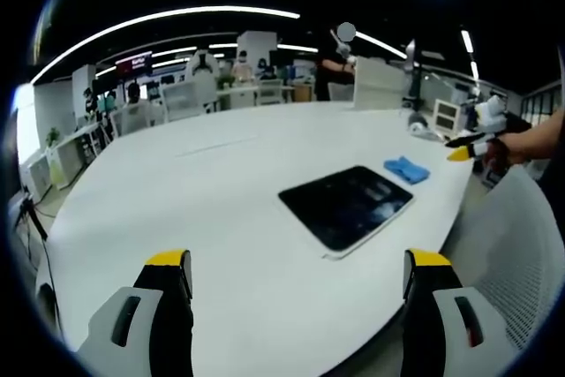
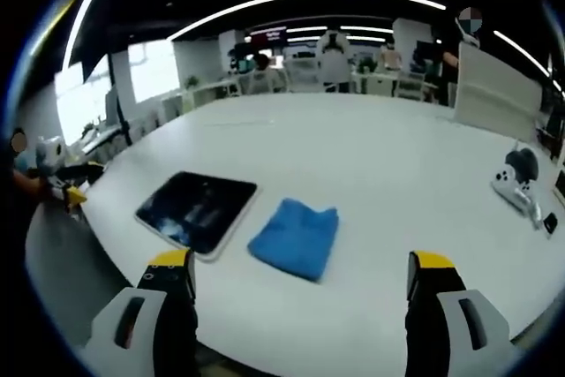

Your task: Wipe the mirror surface with the cleaning cloth until all visible marks leave the cleaned area.

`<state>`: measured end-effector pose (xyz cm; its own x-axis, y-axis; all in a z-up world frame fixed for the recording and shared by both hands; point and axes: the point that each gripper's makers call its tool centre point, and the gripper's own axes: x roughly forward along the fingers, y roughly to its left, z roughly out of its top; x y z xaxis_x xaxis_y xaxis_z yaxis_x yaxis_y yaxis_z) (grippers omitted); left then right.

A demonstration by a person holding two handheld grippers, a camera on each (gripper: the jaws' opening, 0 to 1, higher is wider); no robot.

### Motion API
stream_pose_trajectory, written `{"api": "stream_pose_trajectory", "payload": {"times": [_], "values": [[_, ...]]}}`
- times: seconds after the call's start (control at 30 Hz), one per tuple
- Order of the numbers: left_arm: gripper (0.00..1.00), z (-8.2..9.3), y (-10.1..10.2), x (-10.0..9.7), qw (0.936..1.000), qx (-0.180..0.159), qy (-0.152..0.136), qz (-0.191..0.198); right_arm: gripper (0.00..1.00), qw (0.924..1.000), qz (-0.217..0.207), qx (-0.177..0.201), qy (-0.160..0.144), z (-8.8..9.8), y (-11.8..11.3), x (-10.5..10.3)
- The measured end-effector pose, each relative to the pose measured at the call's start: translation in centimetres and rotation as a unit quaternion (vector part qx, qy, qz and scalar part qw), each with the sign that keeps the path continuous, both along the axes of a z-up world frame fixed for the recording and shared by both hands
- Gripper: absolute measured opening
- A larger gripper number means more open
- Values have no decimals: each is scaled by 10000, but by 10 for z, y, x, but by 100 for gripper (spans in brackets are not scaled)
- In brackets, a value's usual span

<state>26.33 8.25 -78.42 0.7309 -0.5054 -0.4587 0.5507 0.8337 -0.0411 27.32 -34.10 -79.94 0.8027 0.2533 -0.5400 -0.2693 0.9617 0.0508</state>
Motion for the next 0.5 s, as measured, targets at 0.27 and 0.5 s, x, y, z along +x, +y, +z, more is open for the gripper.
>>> {"api": "stream_pose_trajectory", "payload": {"times": [0.27, 0.5], "values": [[100, -1, -1, -1, 10000, -44, 34, -18, 95, 9998, 140, -119, 24, -1, 3, 1], [100, 0, 0, 0, 10000, -63, 19, 40, 87, 9988, 361, -325, -4, 3, 8, 10]]}}
